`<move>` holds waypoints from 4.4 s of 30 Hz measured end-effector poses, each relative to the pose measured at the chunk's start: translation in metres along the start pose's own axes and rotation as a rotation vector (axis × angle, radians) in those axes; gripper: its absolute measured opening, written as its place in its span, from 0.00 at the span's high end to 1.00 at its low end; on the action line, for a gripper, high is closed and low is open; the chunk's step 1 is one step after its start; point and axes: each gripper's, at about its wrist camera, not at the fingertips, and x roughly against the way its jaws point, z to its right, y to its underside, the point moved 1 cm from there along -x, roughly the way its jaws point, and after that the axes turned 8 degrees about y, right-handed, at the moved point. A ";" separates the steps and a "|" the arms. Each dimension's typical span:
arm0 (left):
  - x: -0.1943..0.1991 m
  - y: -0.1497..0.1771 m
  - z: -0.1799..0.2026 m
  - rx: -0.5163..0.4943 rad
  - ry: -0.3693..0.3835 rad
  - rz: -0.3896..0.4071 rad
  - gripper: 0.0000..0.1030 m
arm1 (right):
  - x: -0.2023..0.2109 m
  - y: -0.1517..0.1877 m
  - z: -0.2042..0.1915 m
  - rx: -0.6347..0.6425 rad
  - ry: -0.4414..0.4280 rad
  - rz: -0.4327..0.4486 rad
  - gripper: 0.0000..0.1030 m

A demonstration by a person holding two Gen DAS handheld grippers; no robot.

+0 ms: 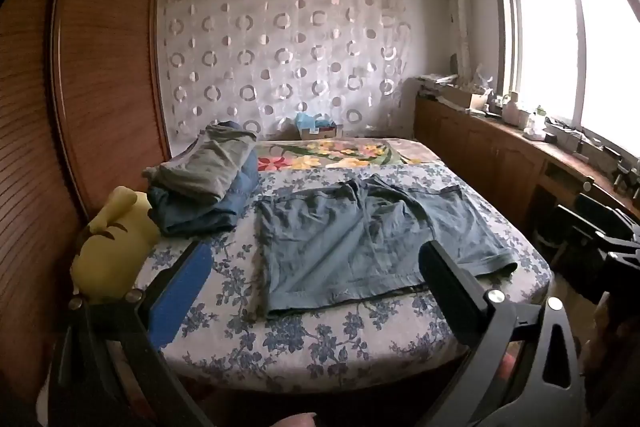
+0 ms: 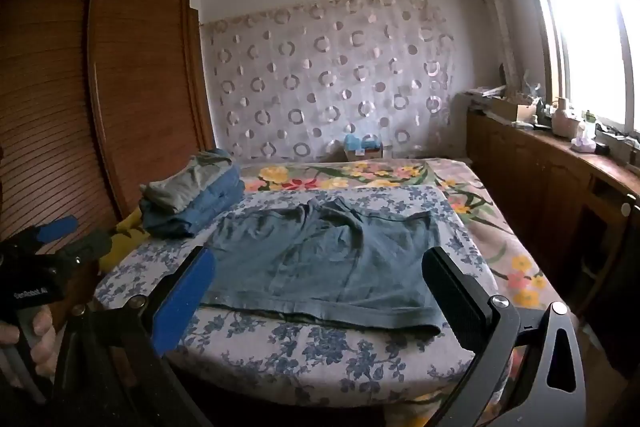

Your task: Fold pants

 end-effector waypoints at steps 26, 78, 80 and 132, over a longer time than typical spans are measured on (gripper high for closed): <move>-0.001 0.001 -0.002 0.011 0.001 -0.014 0.00 | 0.001 0.000 -0.003 -0.002 0.004 0.006 0.00; 0.001 0.000 -0.003 0.011 0.003 0.000 0.00 | 0.003 0.000 -0.001 -0.005 0.001 0.012 0.00; 0.002 0.000 -0.003 0.012 0.003 0.001 0.00 | 0.003 0.000 -0.001 -0.006 0.001 0.012 0.00; -0.101 0.046 -0.034 -0.010 0.007 -0.278 0.00 | -0.036 0.007 0.021 0.078 0.043 -0.119 0.01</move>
